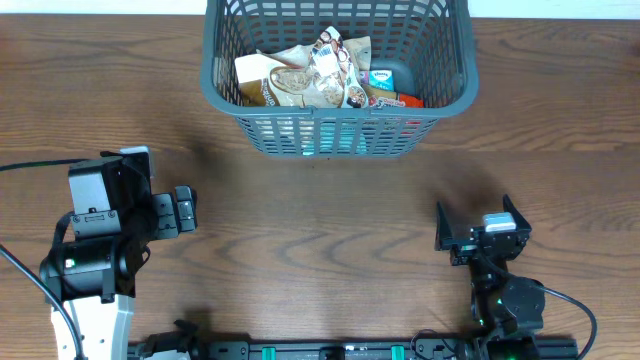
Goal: Pack container
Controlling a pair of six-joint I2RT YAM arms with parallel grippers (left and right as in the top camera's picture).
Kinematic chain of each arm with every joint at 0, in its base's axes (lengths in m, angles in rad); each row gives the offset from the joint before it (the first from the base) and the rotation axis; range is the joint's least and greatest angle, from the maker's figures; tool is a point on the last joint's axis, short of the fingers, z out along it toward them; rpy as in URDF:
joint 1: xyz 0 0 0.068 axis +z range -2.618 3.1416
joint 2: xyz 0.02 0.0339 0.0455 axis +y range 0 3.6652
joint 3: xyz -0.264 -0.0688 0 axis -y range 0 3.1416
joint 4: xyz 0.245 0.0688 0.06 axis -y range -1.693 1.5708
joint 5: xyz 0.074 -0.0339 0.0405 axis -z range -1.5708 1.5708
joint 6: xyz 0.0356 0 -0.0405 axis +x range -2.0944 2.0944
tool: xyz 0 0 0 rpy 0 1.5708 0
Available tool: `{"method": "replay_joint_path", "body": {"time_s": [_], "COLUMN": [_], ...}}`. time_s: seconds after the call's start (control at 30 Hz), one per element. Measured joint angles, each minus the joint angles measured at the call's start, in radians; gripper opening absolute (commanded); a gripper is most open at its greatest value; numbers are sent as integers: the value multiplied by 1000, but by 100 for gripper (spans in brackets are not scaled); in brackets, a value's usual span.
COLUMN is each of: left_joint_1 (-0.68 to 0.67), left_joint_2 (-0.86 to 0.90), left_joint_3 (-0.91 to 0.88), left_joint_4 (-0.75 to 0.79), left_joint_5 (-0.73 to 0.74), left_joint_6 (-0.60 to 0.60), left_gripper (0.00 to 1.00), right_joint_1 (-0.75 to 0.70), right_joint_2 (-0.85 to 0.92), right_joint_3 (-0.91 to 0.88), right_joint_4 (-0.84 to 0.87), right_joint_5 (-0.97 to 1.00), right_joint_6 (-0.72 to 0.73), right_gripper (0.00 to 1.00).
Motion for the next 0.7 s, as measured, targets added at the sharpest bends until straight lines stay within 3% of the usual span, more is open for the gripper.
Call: {"method": "replay_joint_path", "body": {"time_s": [0.7], "left_joint_1": [0], "left_joint_2": [0], "left_joint_3": [0], "left_joint_4": [0], "left_joint_5": [0], "left_joint_6": [0], "left_gripper": [99], "right_joint_1": [-79], "right_joint_2": [0], "right_joint_3": [0], "right_joint_4": [0], "right_joint_5": [10], "right_joint_6": [135], "right_gripper": [99]}}
